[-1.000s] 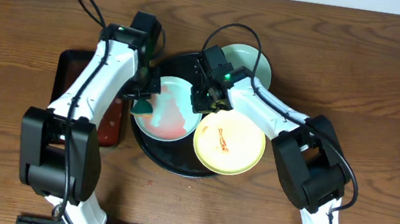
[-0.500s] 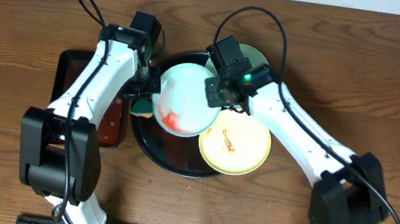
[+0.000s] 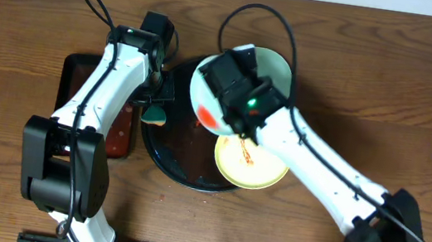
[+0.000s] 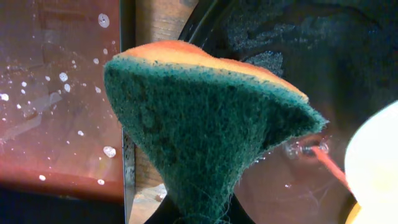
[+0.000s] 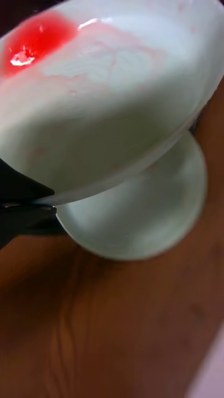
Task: Clean dirty plates on tray and stack at the side
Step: 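Lift the top green plate with the right gripper off the black tray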
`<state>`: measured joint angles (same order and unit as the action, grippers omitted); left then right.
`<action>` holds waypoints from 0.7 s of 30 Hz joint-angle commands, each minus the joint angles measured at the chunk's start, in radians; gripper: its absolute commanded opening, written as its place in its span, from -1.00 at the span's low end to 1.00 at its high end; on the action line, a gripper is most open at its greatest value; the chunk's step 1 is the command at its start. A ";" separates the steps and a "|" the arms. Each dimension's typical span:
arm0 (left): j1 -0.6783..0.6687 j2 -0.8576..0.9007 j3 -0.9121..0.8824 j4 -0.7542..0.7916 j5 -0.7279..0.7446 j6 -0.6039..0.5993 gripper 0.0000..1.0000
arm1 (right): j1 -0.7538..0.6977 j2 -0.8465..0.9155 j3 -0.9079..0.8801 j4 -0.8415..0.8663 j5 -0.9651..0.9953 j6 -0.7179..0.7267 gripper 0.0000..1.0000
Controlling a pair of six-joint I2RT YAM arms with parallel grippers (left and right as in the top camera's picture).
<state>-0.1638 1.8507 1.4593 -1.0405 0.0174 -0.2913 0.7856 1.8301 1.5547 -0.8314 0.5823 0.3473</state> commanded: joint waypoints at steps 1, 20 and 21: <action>0.002 -0.021 0.026 0.003 -0.002 0.009 -0.85 | 0.069 -0.031 0.003 -0.004 0.326 -0.008 -0.98; 0.002 -0.021 0.022 0.003 -0.002 0.009 -0.85 | 0.198 -0.064 0.003 -0.002 0.671 -0.003 -0.98; 0.002 -0.021 0.022 0.003 -0.002 0.009 -0.85 | 0.198 -0.064 0.003 -0.002 0.670 -0.003 -0.98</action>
<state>-0.1638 1.8507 1.4593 -1.0386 0.0174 -0.2913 0.9722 1.8080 1.5547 -0.8371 1.1736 0.3466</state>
